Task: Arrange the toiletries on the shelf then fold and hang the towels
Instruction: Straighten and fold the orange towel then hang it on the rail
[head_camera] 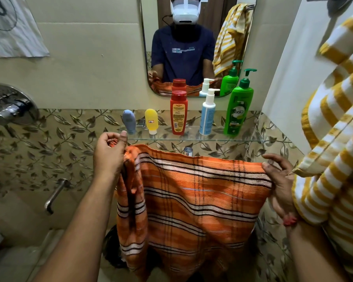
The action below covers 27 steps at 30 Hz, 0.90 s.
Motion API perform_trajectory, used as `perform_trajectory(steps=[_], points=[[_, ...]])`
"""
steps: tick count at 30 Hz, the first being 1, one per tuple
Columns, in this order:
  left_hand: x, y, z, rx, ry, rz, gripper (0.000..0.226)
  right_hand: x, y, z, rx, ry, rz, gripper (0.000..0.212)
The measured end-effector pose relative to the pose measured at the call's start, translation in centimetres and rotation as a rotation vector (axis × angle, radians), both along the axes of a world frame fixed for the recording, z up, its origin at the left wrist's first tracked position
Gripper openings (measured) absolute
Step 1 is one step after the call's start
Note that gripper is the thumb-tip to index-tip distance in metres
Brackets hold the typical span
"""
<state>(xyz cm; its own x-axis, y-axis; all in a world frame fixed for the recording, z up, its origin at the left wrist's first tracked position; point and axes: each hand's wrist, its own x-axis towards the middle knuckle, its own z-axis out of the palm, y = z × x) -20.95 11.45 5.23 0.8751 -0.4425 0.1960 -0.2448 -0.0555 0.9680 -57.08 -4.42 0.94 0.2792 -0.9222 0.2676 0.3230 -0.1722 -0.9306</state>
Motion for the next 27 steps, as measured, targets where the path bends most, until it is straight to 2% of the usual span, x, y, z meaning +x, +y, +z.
perform_trajectory(steps=[2,4,6,8,10,12,14,16,19,24,27], points=[[-0.5,-0.1,0.4,-0.023,-0.026,-0.025,0.036,1.3,1.0,0.1,0.126,-0.187,0.048,0.012],[-1.5,-0.4,1.0,-0.032,-0.043,-0.078,0.038,2.6,2.8,0.9,0.258,-0.303,0.192,0.007],[-3.0,-0.7,1.5,-0.058,0.0,-0.162,0.037,3.8,4.7,2.0,0.312,-0.361,0.413,0.016],[-4.5,-0.9,2.2,-0.123,0.06,-0.265,0.039,5.0,6.5,3.4,0.276,-0.354,0.56,0.033],[-6.0,-0.9,3.1,-0.161,0.065,-0.345,0.045,6.3,7.8,5.0,0.182,-0.247,0.573,0.03],[-7.4,-0.6,4.0,-0.186,0.039,-0.41,0.047,7.3,8.8,6.8,-0.033,-0.044,0.477,0.017],[-8.7,-0.3,5.0,-0.223,-0.008,-0.467,0.05,7.6,9.6,8.6,-0.278,0.103,0.432,0.012],[-9.5,0.1,5.6,-0.266,-0.061,-0.501,0.053,7.5,10.7,10.1,-0.428,0.12,0.506,0.004],[-10.1,0.5,6.3,-0.304,-0.118,-0.542,0.067,7.7,12.7,11.2,-0.459,0.021,0.568,0.009],[-11.1,1.5,7.6,-0.376,-0.199,-0.632,0.073,10.1,14.4,11.0,-0.381,0.4,0.372,0.013],[-11.5,2.0,7.5,-0.353,-0.26,-0.605,0.074,10.4,14.4,10.5,-0.334,0.406,0.273,0.01]])
